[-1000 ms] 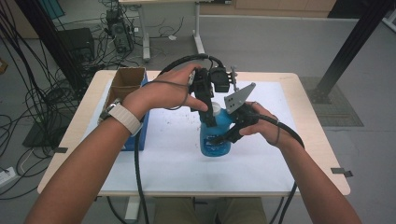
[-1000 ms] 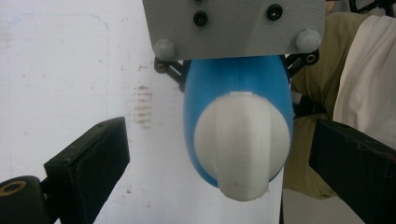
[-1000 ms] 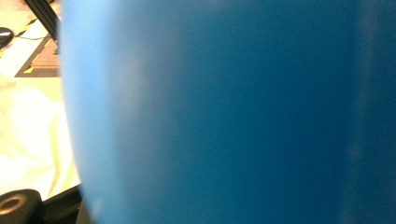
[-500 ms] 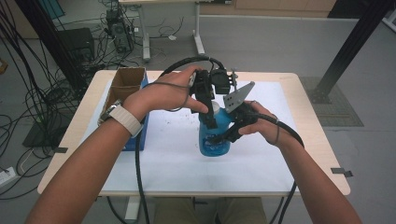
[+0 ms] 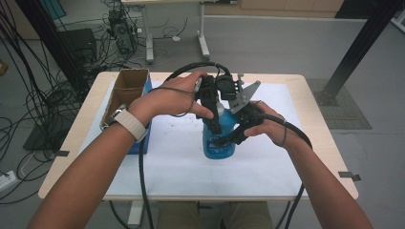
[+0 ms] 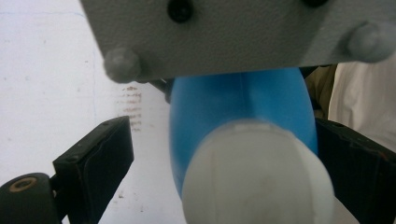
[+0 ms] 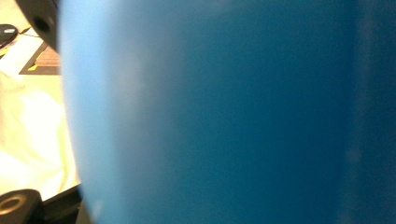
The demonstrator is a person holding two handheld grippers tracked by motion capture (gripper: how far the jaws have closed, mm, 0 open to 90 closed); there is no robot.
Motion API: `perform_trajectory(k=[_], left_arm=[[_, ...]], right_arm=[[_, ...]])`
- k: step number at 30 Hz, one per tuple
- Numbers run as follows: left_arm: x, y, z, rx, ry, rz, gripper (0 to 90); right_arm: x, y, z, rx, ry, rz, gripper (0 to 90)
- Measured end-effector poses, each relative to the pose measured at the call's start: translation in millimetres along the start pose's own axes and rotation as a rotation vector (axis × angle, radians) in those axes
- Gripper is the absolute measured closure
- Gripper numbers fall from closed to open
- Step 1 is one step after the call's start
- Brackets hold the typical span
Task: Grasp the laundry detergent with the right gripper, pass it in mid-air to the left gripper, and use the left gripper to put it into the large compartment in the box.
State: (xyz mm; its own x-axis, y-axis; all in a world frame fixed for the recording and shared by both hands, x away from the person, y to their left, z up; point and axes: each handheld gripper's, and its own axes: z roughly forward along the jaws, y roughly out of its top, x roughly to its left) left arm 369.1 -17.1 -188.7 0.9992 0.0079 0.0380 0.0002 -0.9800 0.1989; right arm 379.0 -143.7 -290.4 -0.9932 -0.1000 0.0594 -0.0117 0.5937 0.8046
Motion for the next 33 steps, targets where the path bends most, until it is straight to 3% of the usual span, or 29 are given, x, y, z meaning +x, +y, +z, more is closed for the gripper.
perform_trajectory(k=[14, 33], left_arm=[[-1.8, 1.8, 4.3, 0.008, -0.008, 0.017, 17.4], [-3.6, 3.4, 9.1, 0.027, -0.023, 0.046, 32.6]], right_arm=[[0.4, 2.3, -2.1, 0.003, -0.002, -0.018, 43.4], [1.6, 1.5, -0.6, 0.005, 0.007, -0.003, 43.4]])
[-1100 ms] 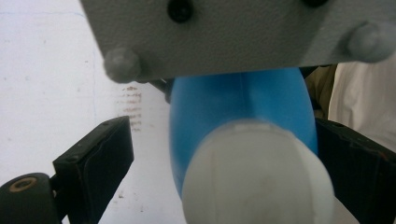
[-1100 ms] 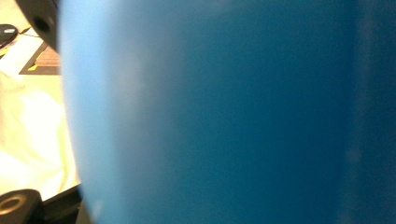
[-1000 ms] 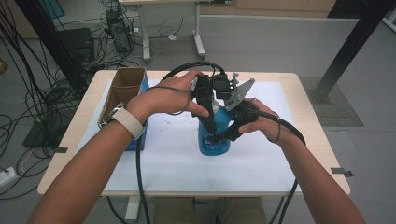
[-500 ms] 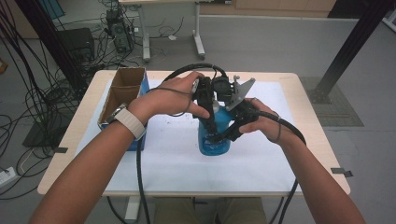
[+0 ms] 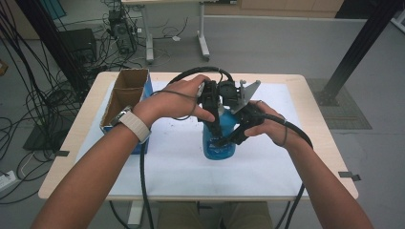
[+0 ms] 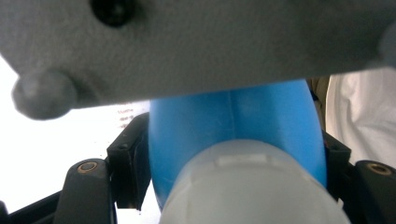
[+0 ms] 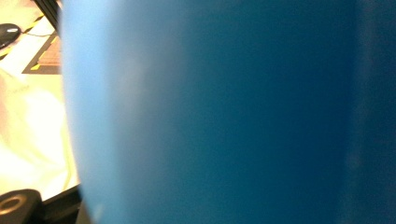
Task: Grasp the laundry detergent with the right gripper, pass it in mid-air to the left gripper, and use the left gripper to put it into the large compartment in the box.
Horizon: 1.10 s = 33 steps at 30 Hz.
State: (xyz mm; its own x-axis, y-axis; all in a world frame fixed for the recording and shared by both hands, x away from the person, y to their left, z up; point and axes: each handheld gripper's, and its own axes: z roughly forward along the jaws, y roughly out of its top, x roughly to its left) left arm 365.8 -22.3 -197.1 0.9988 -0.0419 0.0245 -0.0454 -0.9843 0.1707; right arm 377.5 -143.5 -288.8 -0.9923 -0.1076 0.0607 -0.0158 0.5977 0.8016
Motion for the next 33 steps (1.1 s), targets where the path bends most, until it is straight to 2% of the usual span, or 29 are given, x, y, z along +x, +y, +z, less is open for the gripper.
perform_trajectory(k=[6, 7, 33], left_arm=[[0.5, -0.1, 0.9, 0.009, -0.006, -0.007, 33.4], [0.6, -0.4, 1.0, 0.01, -0.018, -0.006, 36.0], [0.4, 1.6, 2.0, 0.02, -0.009, -0.006, 37.5]], right_arm=[[0.6, -0.2, 0.9, 0.005, 0.002, 0.006, 43.4], [0.6, -0.3, 1.2, 0.006, 0.0, 0.006, 43.4], [1.9, -2.3, 0.6, 0.011, -0.014, 0.001, 43.3]])
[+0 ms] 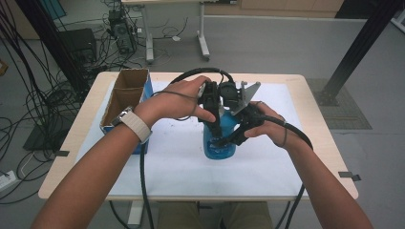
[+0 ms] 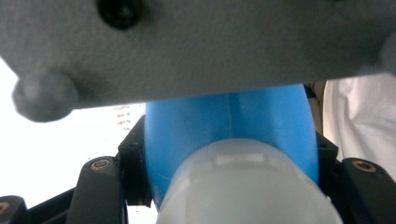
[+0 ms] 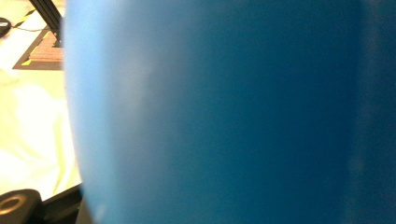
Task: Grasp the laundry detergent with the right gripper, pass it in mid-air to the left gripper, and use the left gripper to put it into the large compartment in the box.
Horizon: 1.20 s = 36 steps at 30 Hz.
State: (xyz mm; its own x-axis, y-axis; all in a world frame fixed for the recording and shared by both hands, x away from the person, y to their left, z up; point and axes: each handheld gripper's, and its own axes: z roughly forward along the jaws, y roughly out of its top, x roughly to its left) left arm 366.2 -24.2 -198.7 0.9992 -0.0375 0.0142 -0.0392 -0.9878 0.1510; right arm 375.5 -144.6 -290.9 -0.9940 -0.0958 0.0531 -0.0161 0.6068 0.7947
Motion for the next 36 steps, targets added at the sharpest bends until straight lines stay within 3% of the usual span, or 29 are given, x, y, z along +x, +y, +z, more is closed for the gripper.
perform_trajectory(k=[36], left_arm=[[-1.3, -2.0, -2.4, -0.006, 0.003, -0.015, 37.5]], right_arm=[[-0.1, 1.5, -0.1, -0.007, -0.009, -0.015, 43.2]])
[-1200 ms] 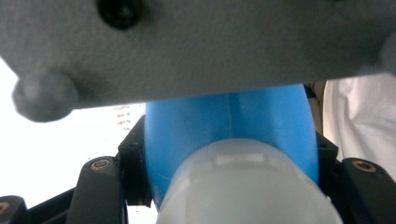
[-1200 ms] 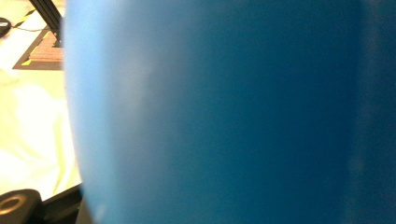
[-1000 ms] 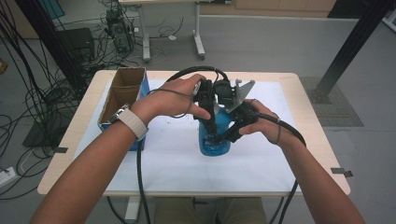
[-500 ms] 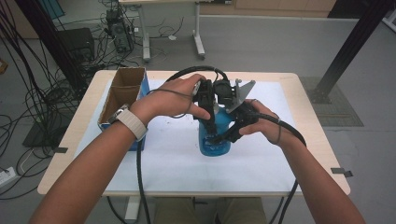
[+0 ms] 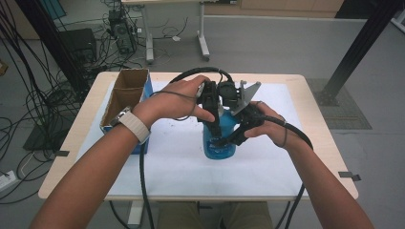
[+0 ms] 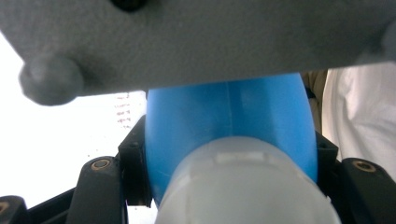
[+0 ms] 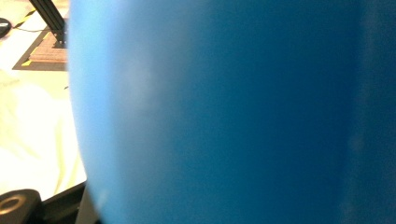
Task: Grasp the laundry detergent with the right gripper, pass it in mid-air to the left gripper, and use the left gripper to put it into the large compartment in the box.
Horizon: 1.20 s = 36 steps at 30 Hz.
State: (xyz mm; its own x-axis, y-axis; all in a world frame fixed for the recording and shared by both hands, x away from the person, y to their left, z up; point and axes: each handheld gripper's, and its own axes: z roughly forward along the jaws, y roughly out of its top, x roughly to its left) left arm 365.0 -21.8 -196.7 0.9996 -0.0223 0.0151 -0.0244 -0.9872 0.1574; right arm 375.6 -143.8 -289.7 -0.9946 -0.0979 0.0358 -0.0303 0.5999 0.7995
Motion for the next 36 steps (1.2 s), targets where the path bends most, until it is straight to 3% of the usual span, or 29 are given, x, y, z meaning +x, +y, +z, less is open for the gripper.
perform_trajectory(k=[36], left_arm=[[-0.8, -3.5, -1.4, -0.006, 0.003, -0.02, 37.6]], right_arm=[[-0.2, 2.2, 0.9, 0.007, -0.007, -0.013, 43.0]])
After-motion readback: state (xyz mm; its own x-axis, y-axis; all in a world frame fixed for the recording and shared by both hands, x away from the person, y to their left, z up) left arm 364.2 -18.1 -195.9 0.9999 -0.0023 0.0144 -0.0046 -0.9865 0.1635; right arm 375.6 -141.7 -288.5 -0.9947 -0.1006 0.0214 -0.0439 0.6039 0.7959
